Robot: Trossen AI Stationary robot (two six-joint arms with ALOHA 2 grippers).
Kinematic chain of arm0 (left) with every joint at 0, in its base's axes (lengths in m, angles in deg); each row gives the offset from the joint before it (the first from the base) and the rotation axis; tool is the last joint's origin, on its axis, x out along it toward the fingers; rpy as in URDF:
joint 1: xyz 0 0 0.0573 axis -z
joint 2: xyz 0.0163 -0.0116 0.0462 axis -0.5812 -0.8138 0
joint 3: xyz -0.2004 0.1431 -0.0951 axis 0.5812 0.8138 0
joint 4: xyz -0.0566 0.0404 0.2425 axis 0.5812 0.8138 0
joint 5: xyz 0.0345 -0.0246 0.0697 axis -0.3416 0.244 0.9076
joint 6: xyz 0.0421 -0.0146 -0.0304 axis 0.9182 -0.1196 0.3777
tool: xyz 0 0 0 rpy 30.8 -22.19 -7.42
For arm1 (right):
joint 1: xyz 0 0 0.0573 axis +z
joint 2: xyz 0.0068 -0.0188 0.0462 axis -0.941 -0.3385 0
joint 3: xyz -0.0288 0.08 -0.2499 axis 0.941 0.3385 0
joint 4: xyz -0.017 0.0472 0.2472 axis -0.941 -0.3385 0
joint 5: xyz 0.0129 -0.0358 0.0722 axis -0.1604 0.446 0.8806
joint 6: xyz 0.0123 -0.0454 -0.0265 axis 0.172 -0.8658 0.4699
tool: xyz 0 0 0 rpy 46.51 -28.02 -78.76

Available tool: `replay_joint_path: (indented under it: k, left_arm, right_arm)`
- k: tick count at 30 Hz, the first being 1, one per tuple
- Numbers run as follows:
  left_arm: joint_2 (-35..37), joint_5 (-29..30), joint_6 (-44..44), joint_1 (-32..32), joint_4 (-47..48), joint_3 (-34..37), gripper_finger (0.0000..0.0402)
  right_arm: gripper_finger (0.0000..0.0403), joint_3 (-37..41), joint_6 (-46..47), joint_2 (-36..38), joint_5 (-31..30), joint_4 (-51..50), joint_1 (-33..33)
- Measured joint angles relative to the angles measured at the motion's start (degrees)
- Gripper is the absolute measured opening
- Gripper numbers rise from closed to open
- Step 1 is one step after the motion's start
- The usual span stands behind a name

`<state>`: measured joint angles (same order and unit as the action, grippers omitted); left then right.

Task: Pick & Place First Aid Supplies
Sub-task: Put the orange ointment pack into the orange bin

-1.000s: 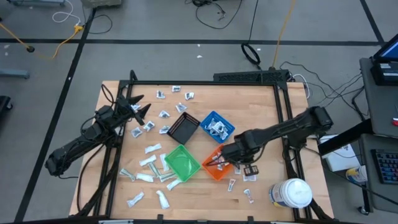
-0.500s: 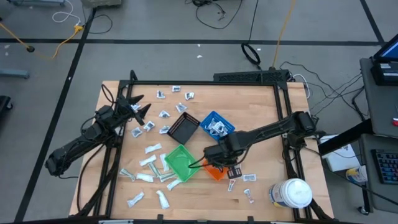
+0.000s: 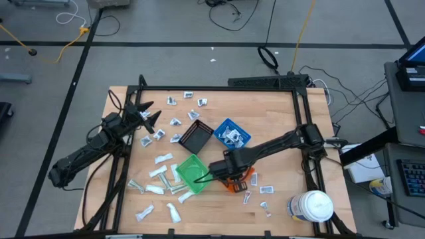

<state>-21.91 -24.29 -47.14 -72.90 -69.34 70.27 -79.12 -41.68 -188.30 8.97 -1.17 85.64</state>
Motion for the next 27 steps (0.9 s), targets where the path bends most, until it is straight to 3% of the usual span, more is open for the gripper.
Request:
replay_joint_path:
  k: [7, 12, 18, 22, 27]
  left_arm:
    - [0.00, 0.00, 0.00, 0.00, 0.00, -0.02, 0.0324]
    - [0.00, 0.00, 0.00, 0.00, 0.00, 0.00, 0.0324]
    - [0.00, 0.00, 0.00, 0.02, 0.00, -0.01, 0.0324]
    - [0.00, 0.00, 0.00, 0.02, 0.00, 0.00, 0.0324]
    - [0.00, 0.00, 0.00, 0.02, 0.00, -0.02, 0.0324]
  right_arm:
    - [0.0028, 0.04, 1.35, -0.83, 1.72, 0.80, 0.03]
    - [0.0112, 0.04, 3.82, -0.92, 4.39, 0.57, -0.09]
    - [0.0200, 0.07, 11.51, 0.67, -1.05, -0.36, -0.01]
    - [0.0215, -0.02, 22.78, 2.47, -4.36, -2.47, 0.20]
    - [0.0207, 0.09, 32.29, 2.61, -4.63, -3.08, 0.59]
